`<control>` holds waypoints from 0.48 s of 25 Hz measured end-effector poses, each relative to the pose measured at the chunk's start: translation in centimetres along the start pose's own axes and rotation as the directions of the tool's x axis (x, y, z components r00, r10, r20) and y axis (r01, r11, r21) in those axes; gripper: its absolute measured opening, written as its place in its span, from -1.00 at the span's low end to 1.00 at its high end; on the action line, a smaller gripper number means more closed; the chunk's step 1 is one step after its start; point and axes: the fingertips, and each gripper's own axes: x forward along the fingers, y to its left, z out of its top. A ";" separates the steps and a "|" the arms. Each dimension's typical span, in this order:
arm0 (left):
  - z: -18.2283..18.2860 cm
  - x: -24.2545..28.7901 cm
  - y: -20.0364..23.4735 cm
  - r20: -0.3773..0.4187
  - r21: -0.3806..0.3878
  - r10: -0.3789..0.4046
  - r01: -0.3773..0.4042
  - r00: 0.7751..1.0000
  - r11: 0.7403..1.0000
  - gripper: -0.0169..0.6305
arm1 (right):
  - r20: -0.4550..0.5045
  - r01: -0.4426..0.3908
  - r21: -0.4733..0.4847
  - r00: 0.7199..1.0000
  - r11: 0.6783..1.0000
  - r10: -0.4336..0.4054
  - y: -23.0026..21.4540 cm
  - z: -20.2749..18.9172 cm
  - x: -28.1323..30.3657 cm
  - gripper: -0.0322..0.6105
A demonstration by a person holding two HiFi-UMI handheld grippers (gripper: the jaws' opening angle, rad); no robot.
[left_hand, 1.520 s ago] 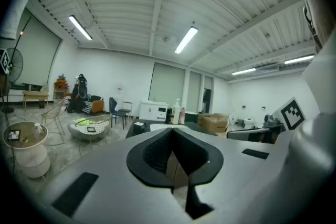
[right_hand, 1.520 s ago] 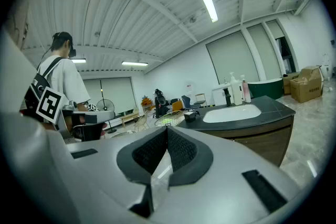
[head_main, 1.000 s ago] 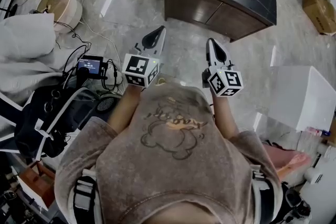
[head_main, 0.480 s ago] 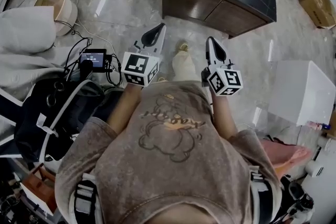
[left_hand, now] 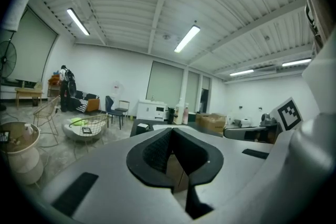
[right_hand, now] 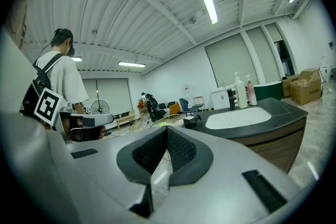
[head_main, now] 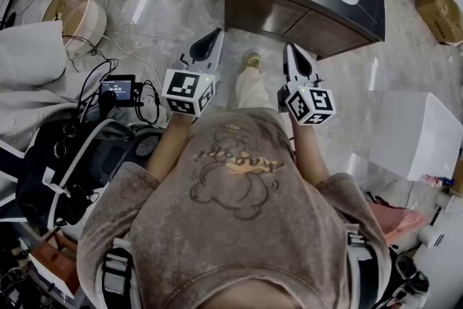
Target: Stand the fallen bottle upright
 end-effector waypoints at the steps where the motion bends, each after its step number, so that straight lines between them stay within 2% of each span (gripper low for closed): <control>1: 0.3 0.7 0.2 -0.001 0.000 -0.001 0.001 1.000 1.000 -0.89 | -0.001 -0.002 0.000 1.000 1.000 0.002 -0.4 0.3 0.5 -0.91; 5: 1.3 4.1 -1.0 -0.007 -0.005 -0.002 0.002 1.000 1.000 -0.89 | -0.009 -0.008 0.008 1.000 1.000 0.008 -3.5 1.4 0.9 -0.91; 12: 0.2 11.3 -2.7 0.003 -0.003 0.018 -0.018 1.000 1.000 -0.89 | -0.009 -0.039 0.013 0.999 0.999 0.040 -10.4 0.9 3.4 -0.91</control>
